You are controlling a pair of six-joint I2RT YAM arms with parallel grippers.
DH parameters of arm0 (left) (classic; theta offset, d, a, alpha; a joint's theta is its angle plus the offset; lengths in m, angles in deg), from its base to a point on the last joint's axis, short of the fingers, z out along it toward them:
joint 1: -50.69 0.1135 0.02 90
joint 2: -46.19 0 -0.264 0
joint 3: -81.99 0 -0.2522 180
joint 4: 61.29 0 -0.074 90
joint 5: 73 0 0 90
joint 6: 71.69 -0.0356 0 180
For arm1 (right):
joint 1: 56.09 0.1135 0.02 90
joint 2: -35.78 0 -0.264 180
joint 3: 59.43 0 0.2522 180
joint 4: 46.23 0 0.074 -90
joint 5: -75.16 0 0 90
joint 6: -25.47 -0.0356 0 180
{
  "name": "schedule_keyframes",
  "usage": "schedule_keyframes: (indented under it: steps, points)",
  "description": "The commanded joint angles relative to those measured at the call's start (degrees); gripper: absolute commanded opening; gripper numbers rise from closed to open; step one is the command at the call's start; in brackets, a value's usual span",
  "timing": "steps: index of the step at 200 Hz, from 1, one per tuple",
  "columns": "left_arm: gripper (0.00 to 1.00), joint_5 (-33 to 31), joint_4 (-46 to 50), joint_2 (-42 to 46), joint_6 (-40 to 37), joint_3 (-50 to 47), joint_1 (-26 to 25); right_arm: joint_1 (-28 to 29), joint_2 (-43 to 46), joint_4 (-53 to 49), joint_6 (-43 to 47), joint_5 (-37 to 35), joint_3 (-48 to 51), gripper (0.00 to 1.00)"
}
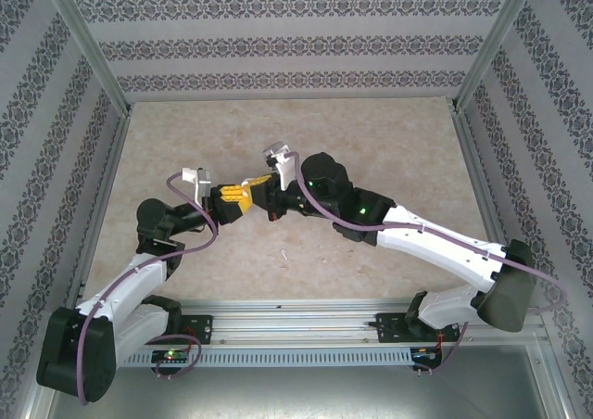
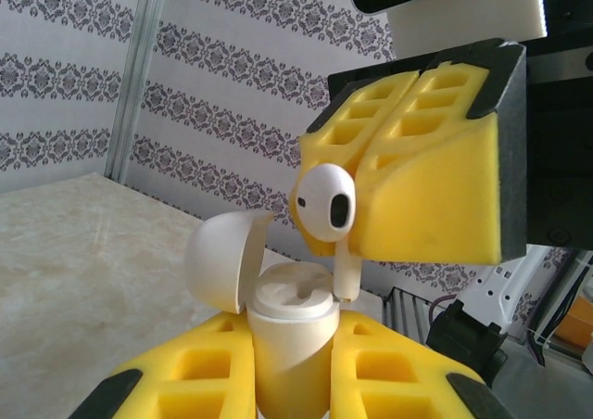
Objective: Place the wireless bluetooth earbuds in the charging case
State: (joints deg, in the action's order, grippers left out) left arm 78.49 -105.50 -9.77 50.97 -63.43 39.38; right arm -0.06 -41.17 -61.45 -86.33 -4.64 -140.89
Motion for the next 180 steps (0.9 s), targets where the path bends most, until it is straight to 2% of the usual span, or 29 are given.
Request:
schedule_keyframes:
  steps: [1, 97, 180]
  points:
    - [0.0, 1.4, -6.5, 0.1, 1.3, 1.6, -0.8, 0.0, 1.9, -0.7, 1.5, -2.2, 2.0, 0.06]
    - [0.0, 1.5, -6.7, -0.6, 2.4, 2.2, -1.2, -1.1, 3.2, -0.6, 2.5, 0.0, -0.9, 0.06]
    - [0.0, 1.4, -8.4, -1.3, 3.0, 1.8, -1.3, -2.8, -0.1, -1.8, 3.7, 3.3, -5.5, 0.06]
